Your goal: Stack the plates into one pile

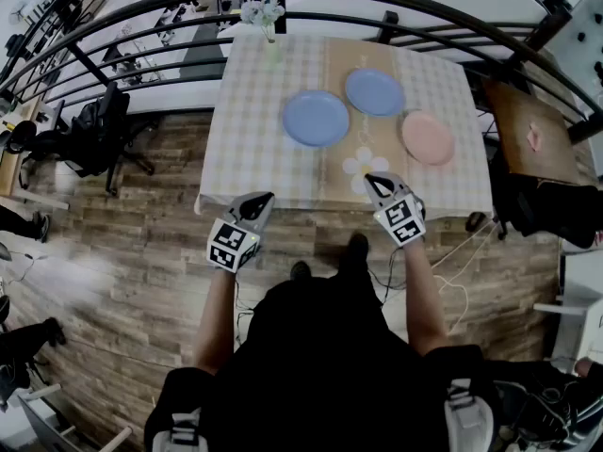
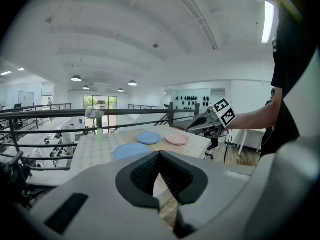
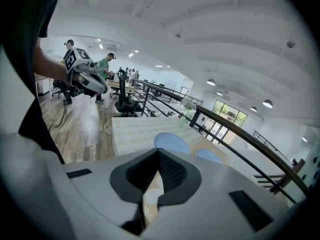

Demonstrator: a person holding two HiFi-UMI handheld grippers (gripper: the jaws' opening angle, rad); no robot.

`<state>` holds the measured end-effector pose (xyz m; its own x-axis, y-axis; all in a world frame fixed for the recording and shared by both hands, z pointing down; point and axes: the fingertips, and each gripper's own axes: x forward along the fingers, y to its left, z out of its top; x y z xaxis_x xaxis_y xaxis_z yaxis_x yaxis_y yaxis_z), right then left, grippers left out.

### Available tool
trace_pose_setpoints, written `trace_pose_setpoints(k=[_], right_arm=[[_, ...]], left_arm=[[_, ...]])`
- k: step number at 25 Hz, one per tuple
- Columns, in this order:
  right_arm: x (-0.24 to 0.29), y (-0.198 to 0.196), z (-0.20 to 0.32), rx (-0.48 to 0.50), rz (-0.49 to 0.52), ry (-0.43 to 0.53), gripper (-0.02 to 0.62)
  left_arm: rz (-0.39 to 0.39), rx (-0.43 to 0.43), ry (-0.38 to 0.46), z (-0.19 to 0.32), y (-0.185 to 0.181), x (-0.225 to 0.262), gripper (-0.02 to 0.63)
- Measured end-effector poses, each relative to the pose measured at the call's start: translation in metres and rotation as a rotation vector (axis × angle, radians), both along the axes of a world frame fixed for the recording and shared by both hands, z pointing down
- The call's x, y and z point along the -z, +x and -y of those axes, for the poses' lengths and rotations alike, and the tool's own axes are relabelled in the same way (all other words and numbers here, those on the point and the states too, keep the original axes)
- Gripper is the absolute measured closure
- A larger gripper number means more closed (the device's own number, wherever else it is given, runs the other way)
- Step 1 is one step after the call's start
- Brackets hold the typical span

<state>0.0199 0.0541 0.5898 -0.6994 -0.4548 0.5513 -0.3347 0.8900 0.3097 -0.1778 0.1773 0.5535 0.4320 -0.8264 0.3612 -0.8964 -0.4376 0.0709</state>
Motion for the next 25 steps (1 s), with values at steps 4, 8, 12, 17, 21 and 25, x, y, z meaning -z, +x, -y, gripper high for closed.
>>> trace_pose_setpoints(k=[4, 8, 12, 17, 21, 25], right_arm=[[-0.002, 0.002, -0.003, 0.0, -0.003, -0.011, 0.598], [-0.005, 0.001, -0.007, 0.002, -0.008, -0.022, 0.598], [-0.009, -0.001, -0.008, -0.007, -0.01, -0.033, 0.6], [-0.006, -0.005, -0.007, -0.012, 0.014, -0.035, 0.598], [-0.001, -0.006, -0.01, -0.021, 0.008, -0.038, 0.598], [-0.007, -0.007, -0.014, -0.003, -0.012, -0.018, 0.598]], left_arm=[[-0.004, 0.002, -0.009, -0.002, 0.001, -0.002, 0.604], [-0.008, 0.001, -0.009, -0.004, -0.001, -0.002, 0.604], [-0.012, 0.003, -0.009, -0.004, -0.003, 0.0, 0.604], [-0.013, 0.006, -0.001, -0.005, -0.005, 0.0, 0.604], [-0.015, -0.003, -0.001, -0.007, -0.004, 0.002, 0.604], [-0.018, -0.008, 0.002, -0.011, -0.004, -0.001, 0.604]])
